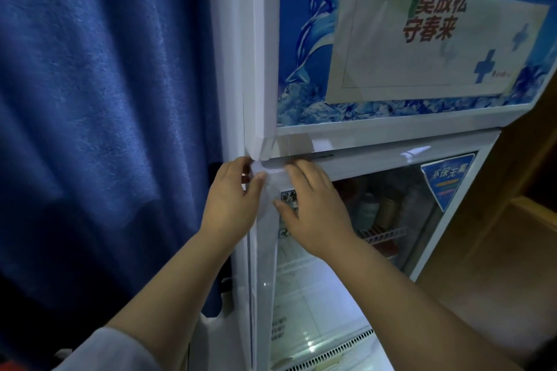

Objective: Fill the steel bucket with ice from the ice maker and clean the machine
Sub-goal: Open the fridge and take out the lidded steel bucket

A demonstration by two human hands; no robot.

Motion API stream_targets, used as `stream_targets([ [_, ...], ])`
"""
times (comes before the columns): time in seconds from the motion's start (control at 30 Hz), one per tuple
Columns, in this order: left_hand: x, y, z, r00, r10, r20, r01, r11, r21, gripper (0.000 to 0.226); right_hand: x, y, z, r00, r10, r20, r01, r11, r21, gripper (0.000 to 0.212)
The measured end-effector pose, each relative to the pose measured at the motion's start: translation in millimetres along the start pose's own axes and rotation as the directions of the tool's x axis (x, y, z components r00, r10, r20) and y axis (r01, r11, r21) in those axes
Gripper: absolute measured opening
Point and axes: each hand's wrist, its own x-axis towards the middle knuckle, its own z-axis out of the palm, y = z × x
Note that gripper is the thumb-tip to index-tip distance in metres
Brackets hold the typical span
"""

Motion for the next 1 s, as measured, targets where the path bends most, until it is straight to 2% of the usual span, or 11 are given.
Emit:
stream_targets([
  [0.17,-9,6,-3,0.999,-0.004,0.034,0.005,1.000,-0.030,0.033,-9,0,-6,0.999,-0.029,-0.025,0.029,0.999,0.027,0.058],
  [0.3,-30,11,-6,0.995,0.068,0.075,-0.065,0.997,-0.051,0.030,-29,4,-14,0.994,-0.019,-0.110,0.029,0.996,0.086,0.048],
  [0.47,-65,27,-9,0.986,0.136,0.097,-0.125,0.985,-0.117,0.032,-64,8,-32,0.989,0.028,-0.148,0.003,0.979,0.202,0.043],
  [0.7,-104,62,-10,0.987,0.153,0.049,-0.150,0.987,-0.057,0.017,-109,16,-70,0.994,0.058,-0.094,-0.030,0.962,0.270,0.051],
  [0.8,-124,82,-6,0.985,0.168,0.040,-0.166,0.984,-0.059,0.012,-130,22,-88,0.994,0.054,-0.093,-0.024,0.956,0.292,0.047],
  [1.0,-173,133,14,0.964,0.257,0.064,-0.244,0.956,-0.165,0.023,-176,38,-122,0.993,0.055,-0.101,-0.022,0.951,0.307,0.044],
])
